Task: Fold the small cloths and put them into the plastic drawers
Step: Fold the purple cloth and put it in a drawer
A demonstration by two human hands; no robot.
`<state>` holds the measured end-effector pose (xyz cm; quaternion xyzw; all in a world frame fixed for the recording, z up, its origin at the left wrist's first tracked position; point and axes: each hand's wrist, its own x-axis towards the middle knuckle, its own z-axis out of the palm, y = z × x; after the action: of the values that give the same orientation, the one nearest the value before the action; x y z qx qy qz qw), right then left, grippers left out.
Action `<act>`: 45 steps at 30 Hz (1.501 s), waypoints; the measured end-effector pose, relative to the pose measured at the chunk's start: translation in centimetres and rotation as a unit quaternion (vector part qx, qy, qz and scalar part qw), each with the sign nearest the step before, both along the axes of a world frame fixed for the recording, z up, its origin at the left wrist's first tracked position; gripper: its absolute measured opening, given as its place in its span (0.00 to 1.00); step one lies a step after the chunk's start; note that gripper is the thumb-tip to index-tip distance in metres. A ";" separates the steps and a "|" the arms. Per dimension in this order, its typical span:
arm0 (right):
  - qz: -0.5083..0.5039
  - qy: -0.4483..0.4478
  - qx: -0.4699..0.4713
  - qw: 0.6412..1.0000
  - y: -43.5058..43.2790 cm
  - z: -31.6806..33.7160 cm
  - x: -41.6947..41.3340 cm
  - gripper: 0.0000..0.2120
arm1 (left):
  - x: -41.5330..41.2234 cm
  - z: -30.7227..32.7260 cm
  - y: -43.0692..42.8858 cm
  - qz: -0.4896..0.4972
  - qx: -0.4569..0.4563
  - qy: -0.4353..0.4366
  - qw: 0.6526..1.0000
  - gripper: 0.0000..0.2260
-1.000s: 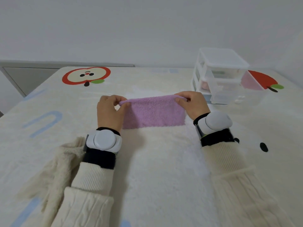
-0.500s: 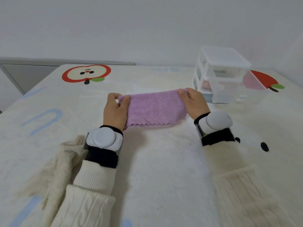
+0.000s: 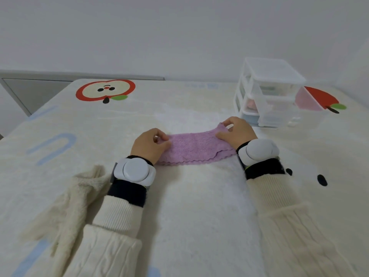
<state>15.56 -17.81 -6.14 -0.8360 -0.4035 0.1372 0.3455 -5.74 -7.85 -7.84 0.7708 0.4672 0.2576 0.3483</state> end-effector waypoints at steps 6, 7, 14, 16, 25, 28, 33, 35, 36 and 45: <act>0.041 -0.025 0.060 0.997 0.6 1.5 -3.4 0.15 | 0.2 0.4 -0.5 -0.019 -0.010 -0.030 0.999 0.08; 0.052 -0.036 0.048 0.997 0.7 1.4 -3.9 0.17 | 0.3 0.5 -0.5 -0.019 -0.007 -0.030 0.999 0.09; 0.100 -0.006 -0.029 0.995 1.5 0.4 -5.8 0.31 | 0.6 1.0 -1.0 -0.019 -0.008 -0.057 0.998 0.15; 0.093 0.047 0.010 0.994 1.3 0.6 -5.5 0.19 | 0.6 1.0 -1.0 -0.010 -0.009 -0.062 0.998 0.13; 0.193 -0.062 -0.068 0.977 1.2 -0.4 -4.2 0.16 | 1.1 0.8 -1.2 0.004 -0.032 -0.111 0.993 0.16; 0.177 -0.052 -0.058 0.981 1.4 -0.6 -4.3 0.15 | 1.6 1.3 -2.1 -0.014 -0.048 -0.165 0.985 0.17; 0.194 -0.034 -0.054 0.979 1.2 0.0 -4.6 0.06 | 2.7 1.0 -3.6 -0.078 -0.132 -0.218 0.964 0.22; 0.176 -0.026 -0.028 0.984 0.9 0.3 -4.3 0.10 | 3.0 0.7 -3.7 -0.086 -0.167 -0.216 0.958 0.21; 0.158 -0.018 -0.018 0.987 0.9 0.3 -4.1 0.10 | 3.1 0.5 -3.6 -0.084 -0.183 -0.219 0.955 0.20; 0.038 0.007 -0.063 0.997 1.3 -0.6 -4.1 0.28 | 3.8 -0.2 -4.1 -0.161 0.139 0.080 0.974 0.13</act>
<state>11.43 -16.48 -6.74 -0.8391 -0.4230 0.1811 0.2900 -1.91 -11.95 -8.00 0.8949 0.3231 0.1981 0.2357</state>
